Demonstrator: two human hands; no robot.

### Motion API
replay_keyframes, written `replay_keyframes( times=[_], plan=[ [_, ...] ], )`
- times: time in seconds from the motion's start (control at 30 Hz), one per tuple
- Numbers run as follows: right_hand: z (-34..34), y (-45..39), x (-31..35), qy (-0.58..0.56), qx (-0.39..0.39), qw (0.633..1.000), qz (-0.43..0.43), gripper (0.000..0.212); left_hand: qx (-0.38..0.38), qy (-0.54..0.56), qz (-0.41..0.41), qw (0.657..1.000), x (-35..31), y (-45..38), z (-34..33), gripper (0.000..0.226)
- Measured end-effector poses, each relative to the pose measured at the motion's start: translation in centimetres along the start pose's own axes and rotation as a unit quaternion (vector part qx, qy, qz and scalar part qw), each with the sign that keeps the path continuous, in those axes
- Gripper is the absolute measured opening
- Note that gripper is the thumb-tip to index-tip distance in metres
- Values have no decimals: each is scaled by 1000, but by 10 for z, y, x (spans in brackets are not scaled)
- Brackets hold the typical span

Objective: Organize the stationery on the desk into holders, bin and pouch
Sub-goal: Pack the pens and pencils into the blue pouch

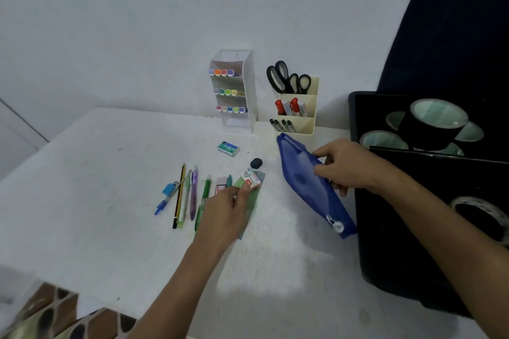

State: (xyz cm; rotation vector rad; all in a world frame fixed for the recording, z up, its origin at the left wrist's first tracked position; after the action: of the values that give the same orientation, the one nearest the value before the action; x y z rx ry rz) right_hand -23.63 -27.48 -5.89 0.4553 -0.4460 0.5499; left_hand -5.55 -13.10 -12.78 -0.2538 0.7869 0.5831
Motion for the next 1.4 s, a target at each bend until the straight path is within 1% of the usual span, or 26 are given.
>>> replay_keyframes(
  times=[0.1,0.17,0.27,0.37,0.47,0.53,0.6,0.67,0.73,0.8,0.87,0.97,1.07,1.13,1.2,1.3,1.4],
  plan=[
    [-8,-5,2,-36,21,999,1,39,20,-166,-25,986,3,4,-4,40],
    [-14,-7,3,-45,31,998,6,41,38,-234,-16,971,1,6,-9,42],
    [-21,-9,3,-43,45,998,7,46,44,-267,10,963,-3,6,-12,40],
    [-26,-10,6,-38,57,998,6,47,49,-283,16,958,-5,3,-16,31],
    [-27,-11,8,-47,58,997,2,45,63,-327,0,943,-9,4,-23,24],
    [-27,-12,8,-50,55,997,0,45,77,-356,-12,931,-13,6,-26,24],
    [-26,-13,7,-55,52,997,-1,43,80,-360,-11,929,-15,7,-27,25],
    [-24,-14,5,-58,50,997,-3,40,72,-344,-8,936,-17,10,-21,26],
    [-22,-13,3,-64,48,997,-2,36,67,-303,3,951,-15,11,-13,27],
    [-21,-13,2,-73,48,996,1,33,69,-232,40,969,-9,11,-4,30],
    [-22,-12,2,-77,50,996,1,33,88,-153,80,981,-5,11,5,33],
    [-26,-14,4,-75,55,996,3,35,98,-51,104,988,-9,14,21,37],
    [-29,-15,5,-75,57,995,2,37,49,10,84,995,-26,16,40,38],
    [-28,-14,7,-81,57,995,3,38,19,50,75,996,-41,18,47,35],
    [-28,-12,7,-89,57,994,5,39,36,96,85,991,-55,18,47,35],
    [-27,-9,7,-96,58,994,6,35,94,121,112,982,-69,14,31,33],
    [-26,-7,7,-101,56,993,9,31,100,100,115,983,-72,1,7,29]
  ],
)
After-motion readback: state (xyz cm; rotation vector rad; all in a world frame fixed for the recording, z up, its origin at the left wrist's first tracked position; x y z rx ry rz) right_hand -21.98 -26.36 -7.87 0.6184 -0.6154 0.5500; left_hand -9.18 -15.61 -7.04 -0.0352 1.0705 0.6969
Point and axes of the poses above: each hand's wrist, its own y-axis away from the middle knuckle, its own z-axis out of the back of the hand, x = y × z, the point moved 4 cm from there along -y, towards the middle knuckle, and after that the axes turned 9 degrees about y, right-handed, at the moved point
